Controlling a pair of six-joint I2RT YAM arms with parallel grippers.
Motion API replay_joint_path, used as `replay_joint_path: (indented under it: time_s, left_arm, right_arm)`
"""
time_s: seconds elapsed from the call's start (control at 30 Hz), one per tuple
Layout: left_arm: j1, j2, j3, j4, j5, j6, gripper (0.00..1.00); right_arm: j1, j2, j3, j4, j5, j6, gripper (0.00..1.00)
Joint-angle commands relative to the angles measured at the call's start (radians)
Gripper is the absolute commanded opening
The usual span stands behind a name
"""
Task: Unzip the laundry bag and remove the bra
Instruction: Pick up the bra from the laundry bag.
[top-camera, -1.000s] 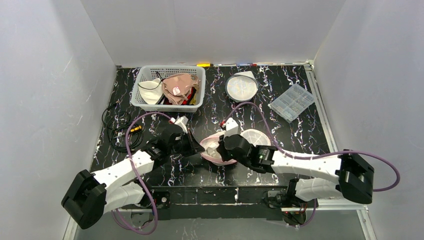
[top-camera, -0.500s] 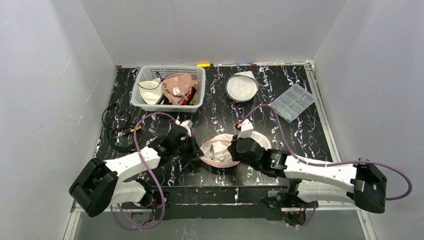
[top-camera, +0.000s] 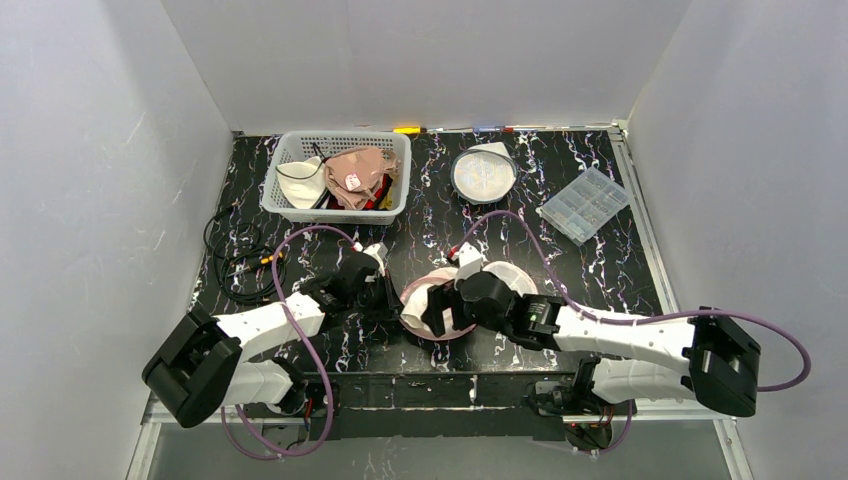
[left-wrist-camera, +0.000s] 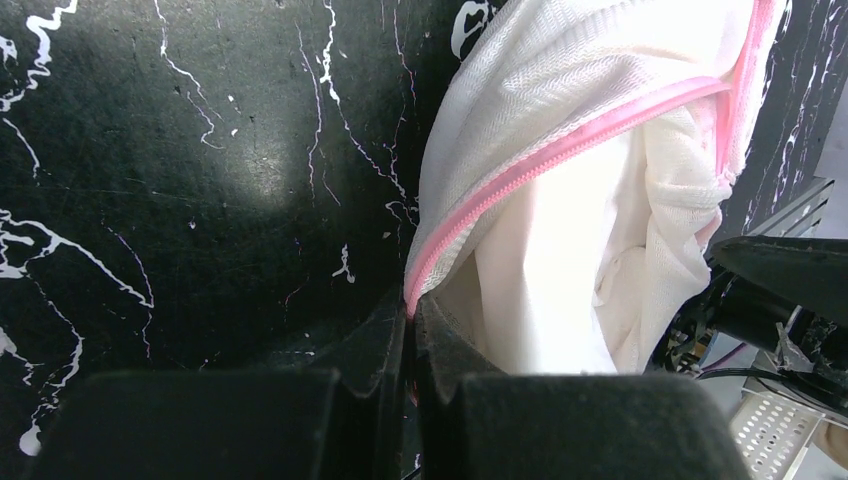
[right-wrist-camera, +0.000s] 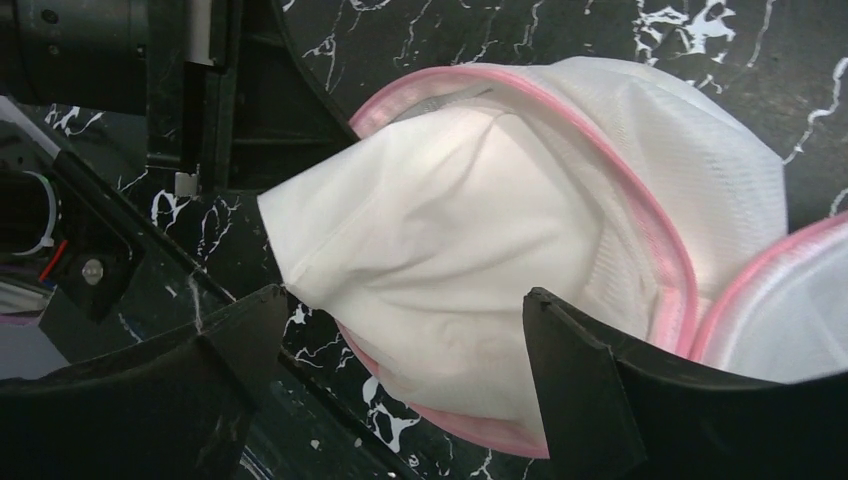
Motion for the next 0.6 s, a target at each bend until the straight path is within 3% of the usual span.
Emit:
replay_joint_path:
  time_s: [0.0,0.1,0.43,0.57]
  left_arm:
    - [-0.009,0.001,0.019,-0.002,-0.015,0.001,0.0]
    - [-0.013,0.001,0.016,-0.002,-0.02,-0.005,0.0]
    - [-0.017,-0.009,0.016,-0.001,-0.015,-0.02,0.0]
    - [-0.019,-0.021,0.01,-0.002,-0.015,-0.024,0.0]
  right_arm:
    - [0.003,0.038,0.079,0.04,-0.073,-0.04,0.98]
    - [0.025,0.068,0.103,0.043,-0.068,-0.062,0.99]
    - [0.156,0.244,0.228,-0.05,0.166,-0.182,0.98]
    - [0.162,0.345,0.286,-0.087,0.228,-0.202,0.93]
